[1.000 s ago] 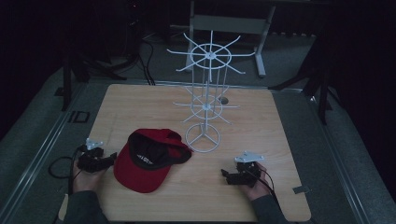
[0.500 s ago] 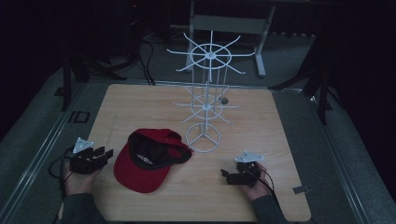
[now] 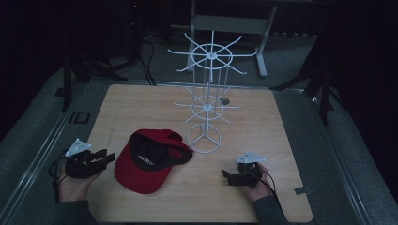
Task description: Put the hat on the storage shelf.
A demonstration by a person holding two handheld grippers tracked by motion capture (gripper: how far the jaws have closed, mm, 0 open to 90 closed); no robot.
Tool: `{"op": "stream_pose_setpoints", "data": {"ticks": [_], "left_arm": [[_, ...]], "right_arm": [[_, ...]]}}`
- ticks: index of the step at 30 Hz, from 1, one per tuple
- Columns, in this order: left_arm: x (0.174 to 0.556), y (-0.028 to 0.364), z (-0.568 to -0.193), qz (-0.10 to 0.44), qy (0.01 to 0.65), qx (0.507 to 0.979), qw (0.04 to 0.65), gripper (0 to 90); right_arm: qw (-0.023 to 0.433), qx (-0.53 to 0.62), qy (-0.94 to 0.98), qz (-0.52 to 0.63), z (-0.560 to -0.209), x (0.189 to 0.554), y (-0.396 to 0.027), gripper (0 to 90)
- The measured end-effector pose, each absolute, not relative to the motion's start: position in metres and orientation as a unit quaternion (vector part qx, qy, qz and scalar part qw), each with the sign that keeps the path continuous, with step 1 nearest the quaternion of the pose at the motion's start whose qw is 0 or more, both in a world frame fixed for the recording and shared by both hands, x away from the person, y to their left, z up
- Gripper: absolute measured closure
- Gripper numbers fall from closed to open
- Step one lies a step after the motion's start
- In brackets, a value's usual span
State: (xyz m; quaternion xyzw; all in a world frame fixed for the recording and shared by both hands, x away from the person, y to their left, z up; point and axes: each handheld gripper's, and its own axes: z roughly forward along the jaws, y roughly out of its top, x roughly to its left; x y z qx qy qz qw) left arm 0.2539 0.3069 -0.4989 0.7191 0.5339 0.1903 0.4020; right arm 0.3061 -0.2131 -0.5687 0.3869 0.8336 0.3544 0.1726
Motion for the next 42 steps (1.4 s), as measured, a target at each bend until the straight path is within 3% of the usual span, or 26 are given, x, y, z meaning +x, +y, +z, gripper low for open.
{"op": "stream_pose_setpoints", "data": {"ticks": [7, 16, 27, 42], "left_arm": [[0.253, 0.299, -0.5, 0.171, 0.517, 0.738, 0.399, 72.4], [0.25, 0.294, -0.508, 0.144, 0.509, 0.754, 0.39, 82.6], [0.244, 0.286, -0.513, 0.094, 0.503, 0.765, 0.391, 80.7], [0.257, 0.253, -0.538, 0.015, 0.462, 0.799, 0.385, 69.2]], "right_arm": [[0.173, 0.387, 0.834, 0.354, -0.569, 0.306, -0.213, 16.3], [0.173, 0.387, 0.834, 0.354, -0.569, 0.306, -0.213, 16.3], [0.173, 0.387, 0.834, 0.355, -0.569, 0.306, -0.213, 16.3], [0.173, 0.387, 0.834, 0.355, -0.569, 0.306, -0.213, 16.3]]}}
